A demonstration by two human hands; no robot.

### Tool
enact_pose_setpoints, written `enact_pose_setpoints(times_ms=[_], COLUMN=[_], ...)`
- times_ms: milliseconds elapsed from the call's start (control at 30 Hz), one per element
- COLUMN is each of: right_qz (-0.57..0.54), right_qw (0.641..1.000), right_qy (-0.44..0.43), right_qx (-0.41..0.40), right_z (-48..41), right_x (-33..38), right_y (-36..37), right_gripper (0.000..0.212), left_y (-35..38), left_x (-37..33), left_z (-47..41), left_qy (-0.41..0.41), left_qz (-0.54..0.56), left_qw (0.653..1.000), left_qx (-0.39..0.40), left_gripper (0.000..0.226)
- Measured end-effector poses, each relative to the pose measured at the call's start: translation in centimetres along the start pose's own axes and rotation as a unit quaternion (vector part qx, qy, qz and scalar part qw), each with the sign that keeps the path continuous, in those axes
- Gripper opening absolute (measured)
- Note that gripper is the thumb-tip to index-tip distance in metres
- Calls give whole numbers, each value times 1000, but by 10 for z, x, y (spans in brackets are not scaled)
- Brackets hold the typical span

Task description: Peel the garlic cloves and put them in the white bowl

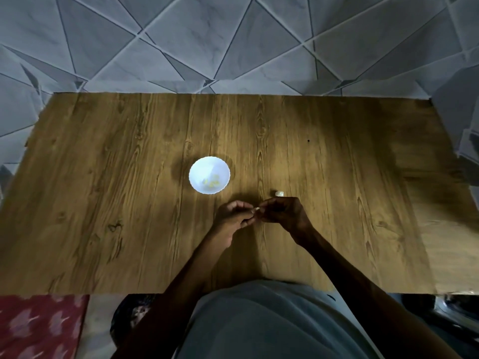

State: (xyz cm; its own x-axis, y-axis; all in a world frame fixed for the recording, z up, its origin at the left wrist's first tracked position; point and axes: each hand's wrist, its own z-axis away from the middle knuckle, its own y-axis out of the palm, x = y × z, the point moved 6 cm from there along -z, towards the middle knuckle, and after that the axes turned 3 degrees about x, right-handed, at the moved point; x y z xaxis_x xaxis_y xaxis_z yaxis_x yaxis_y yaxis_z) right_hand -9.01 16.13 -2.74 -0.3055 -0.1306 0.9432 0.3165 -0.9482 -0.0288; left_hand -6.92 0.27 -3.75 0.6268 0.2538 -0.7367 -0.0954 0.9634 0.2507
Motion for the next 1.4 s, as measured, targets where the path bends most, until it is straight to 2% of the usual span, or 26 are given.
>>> enact_pose_setpoints(times_ms=[133,333,467,600,767,867,967,1067,1233,1400], right_qz=[22,39,25,66,50,31,-22,-68,-112,-105], right_qw=[1000,998,999,997,997,998,999,996,992,992], right_qy=[-11,-42,-25,-46,-54,-40,-27,-23,50,70], right_qx=[6,31,21,22,31,36,40,43,18,-10], right_z=[-7,-12,-13,-13,-11,-10,-8,-6,-8,-9], right_x=[-2,2,-3,1,8,7,7,5,-1,-3], right_y=[-3,-4,-7,-8,-6,-8,-9,-9,-8,-7], right_gripper=[20,20,19,19,20,20,22,22,17,17], left_y=[4,5,4,5,7,11,15,16,16,12], left_x=[-1,-6,-7,-12,-12,-10,-5,-1,-6,-10], left_z=[1,1,-4,-1,0,-1,-3,-3,1,4], left_qy=[31,77,90,105,110,99,75,61,111,167], left_qz=[-20,-97,-141,-171,-207,-232,-191,-152,-134,-243], left_qw=[999,992,986,980,972,967,978,986,984,954], left_qx=[8,-26,-25,0,-2,11,33,13,-32,-52], left_gripper=[18,25,20,18,11,14,21,21,18,16])
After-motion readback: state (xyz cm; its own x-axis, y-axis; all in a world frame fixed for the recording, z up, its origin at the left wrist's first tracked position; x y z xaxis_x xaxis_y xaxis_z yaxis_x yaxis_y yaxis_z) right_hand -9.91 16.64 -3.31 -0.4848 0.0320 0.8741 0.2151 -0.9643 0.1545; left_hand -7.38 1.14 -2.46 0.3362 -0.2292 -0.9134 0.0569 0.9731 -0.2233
